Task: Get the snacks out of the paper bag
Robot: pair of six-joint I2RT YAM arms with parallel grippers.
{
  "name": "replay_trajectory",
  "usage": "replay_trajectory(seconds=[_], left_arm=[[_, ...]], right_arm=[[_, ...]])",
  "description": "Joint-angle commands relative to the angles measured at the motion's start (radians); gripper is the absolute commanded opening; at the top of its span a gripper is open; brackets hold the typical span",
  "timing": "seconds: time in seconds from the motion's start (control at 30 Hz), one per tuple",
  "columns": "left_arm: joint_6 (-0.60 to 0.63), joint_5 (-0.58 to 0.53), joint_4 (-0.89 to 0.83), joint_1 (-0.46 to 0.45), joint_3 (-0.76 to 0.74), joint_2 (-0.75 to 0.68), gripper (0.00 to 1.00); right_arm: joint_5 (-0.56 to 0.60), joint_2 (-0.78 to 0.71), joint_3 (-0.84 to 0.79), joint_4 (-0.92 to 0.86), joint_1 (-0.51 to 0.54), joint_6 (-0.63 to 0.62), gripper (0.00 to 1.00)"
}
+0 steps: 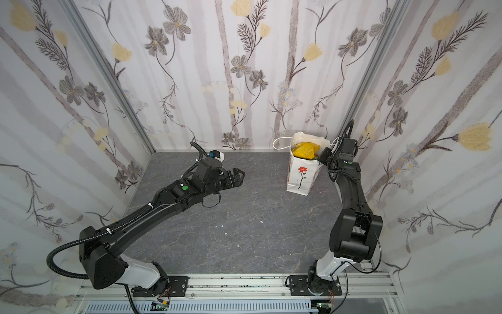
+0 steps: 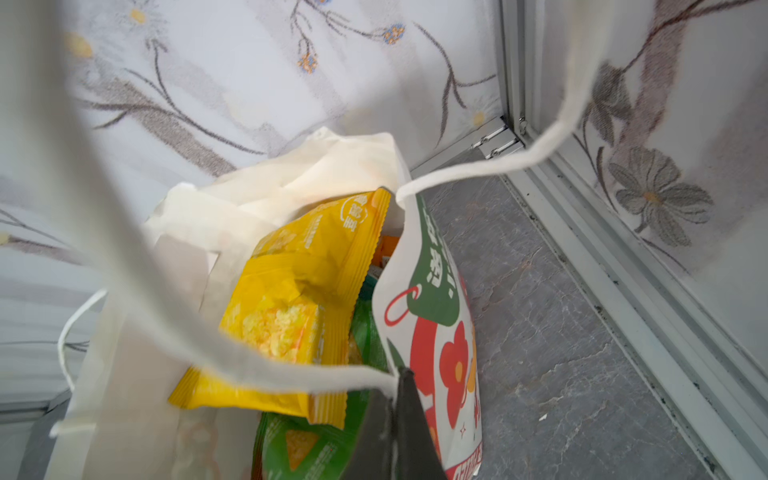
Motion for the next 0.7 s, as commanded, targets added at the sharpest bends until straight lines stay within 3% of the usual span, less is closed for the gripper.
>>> replay_trajectory(seconds=[0.0,0.33,0.67], left_arm=[[-0.014,-0.005,-0.032,-0.003,0.046,0.025,0.97],[-0.013,0.021,-0.079,-0.041,0.245,0.165,0.96],[0.082,0.067,-0.112,-0.064,0.543,0.41,0.89]], right_arm=[[-0.127,-0.068,-0.082,0.04,0.007,0.042,0.0],[-0.197,-0.352,-0.353,0.104,0.038,0.075,0.0],[-0.23,-0.615,-0.524,0.011,0.048,0.027,0.0]])
